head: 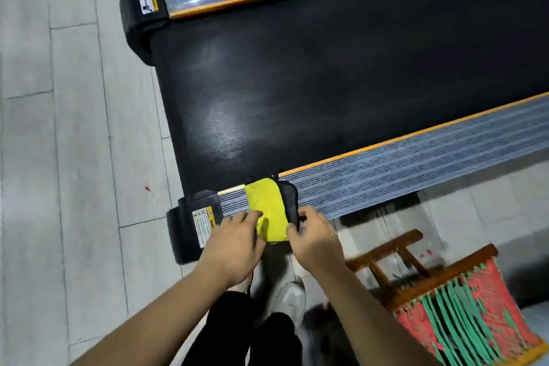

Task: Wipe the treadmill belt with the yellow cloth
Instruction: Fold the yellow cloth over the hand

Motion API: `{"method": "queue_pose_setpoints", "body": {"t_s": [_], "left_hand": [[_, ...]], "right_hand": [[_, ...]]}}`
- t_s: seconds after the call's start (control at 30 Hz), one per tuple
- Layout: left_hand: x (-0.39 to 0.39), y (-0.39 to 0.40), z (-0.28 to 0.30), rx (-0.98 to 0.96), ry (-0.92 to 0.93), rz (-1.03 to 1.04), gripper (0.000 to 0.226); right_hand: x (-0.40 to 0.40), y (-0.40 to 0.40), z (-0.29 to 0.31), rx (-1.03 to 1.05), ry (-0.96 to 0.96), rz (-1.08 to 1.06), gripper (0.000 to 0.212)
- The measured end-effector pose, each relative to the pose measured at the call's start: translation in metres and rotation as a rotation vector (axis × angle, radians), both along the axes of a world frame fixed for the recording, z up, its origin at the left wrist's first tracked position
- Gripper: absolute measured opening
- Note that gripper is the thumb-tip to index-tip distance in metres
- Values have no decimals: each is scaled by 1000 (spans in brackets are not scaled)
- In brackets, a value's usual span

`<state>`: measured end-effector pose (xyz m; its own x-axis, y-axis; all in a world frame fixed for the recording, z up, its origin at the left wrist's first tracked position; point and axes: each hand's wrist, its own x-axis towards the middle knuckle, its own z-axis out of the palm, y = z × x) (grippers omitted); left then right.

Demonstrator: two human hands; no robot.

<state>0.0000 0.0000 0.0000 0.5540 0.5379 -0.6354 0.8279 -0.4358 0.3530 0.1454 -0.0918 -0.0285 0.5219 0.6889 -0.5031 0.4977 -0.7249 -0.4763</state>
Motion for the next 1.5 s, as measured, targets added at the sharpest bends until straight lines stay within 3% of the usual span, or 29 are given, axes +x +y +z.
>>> {"method": "queue_pose_setpoints", "body": {"t_s": [0.17, 0.27, 0.37, 0.43, 0.53, 0.7, 0.87, 1.03, 1.17, 1.3, 1.4, 1.43, 1.5], "left_hand": [[16, 8, -46, -26, 26, 37, 58], [19, 4, -61, -69, 47, 33, 60], [18, 4, -64, -78, 6, 80, 59], [16, 5, -64, -111, -55, 150, 56], [14, 10, -67, -110, -120, 330, 45], [22, 15, -71, -127, -53, 420, 41], [38, 15, -73, -288, -93, 718, 51], [45, 16, -58, -351, -279, 939, 42], [58, 21, -15, -364, -488, 1194, 53], [76, 37, 54, -611, -523, 1482, 65], [88, 49, 121, -799, -571, 1375, 20], [91, 51, 140, -784, -583, 1308, 8], [100, 51, 181, -689, -600, 1202, 5]], "right_hand": [[5, 28, -37, -190, 98, -233, 59], [-1, 34, -52, -214, 143, -270, 59], [-4, 37, -62, -154, 45, -217, 38], [-7, 33, -65, 35, -62, -114, 27], [-8, 23, -71, 272, -119, 2, 28], [1, 26, -81, 67, -258, -100, 37], [-4, 42, -70, -117, 167, -219, 53], [7, 40, -59, -14, 390, -303, 56], [26, 39, -17, 136, 443, -345, 58], [60, 30, 45, 202, 485, -231, 58], [89, 33, 130, 228, 481, -129, 35], [98, 33, 158, 250, 429, -74, 42], [109, 34, 217, 280, 344, 6, 67]]}}
